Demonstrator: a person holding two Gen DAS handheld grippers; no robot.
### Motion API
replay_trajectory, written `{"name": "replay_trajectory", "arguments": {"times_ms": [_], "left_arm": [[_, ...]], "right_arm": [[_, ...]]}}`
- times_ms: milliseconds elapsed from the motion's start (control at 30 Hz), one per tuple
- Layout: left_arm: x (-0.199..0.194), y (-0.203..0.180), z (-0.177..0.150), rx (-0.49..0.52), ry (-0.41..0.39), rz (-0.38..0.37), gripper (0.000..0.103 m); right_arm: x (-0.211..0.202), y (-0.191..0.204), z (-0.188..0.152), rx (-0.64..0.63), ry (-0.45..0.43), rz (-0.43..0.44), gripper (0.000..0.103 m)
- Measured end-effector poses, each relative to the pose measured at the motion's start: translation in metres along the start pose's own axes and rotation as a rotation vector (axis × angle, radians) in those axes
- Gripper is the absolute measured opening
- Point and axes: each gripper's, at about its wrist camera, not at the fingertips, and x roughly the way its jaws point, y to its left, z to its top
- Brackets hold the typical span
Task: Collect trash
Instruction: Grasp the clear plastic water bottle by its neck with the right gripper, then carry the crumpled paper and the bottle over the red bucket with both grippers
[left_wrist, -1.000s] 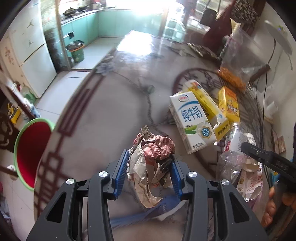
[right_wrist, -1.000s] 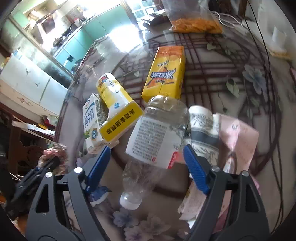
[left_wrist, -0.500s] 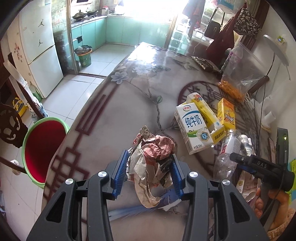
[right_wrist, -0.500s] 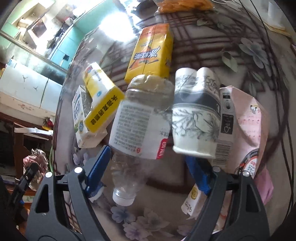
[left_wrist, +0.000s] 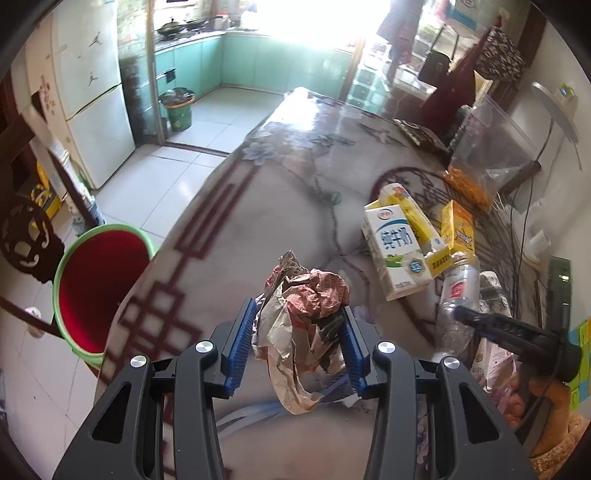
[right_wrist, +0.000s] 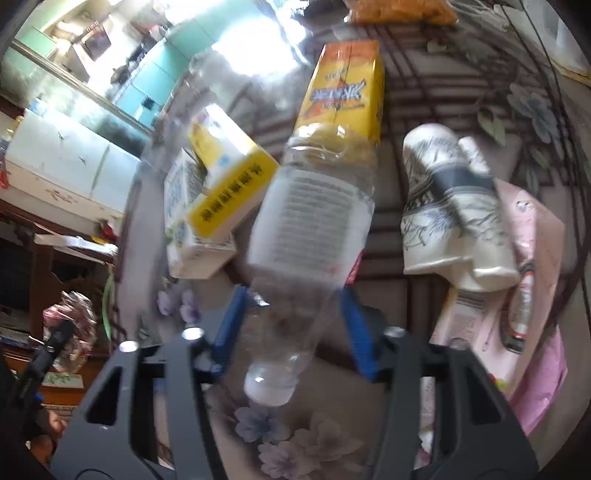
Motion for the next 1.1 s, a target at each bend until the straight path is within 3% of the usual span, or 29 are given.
{"name": "replay_trajectory", "arguments": {"times_ms": [67,100,133,567,1100], "left_arm": [[-0.002,0.006,0.000,-0.009,-0.006,-0.004,0.041],[-0.003,0.008,0.000,-0.011,-0.008,-0.008,0.041],[-0.003,0.009,0.001,-0.012,-0.010,-0.011,0.041],[-0.010,0.041,0.009,0.018,-0.026,-0.076,0.041],[-0.024,0.137,0.035,0.006,-0.064,-0.039,0.041]], "right_arm": [[-0.011,0.001,0.001,-0.005,-0.028,-0.004,0.029],[-0.015,0.001,0.001,-0.007,-0.034,-0.004,0.028],[-0.021,0.002,0.000,-0.009,-0.047,-0.004,0.016],[-0.059,0.047,-0.016,-0.031,-0.149,-0.004,0.015],[-0.055,0.171,-0.040,-0.151,-0.195,0.054,0.015]]}}
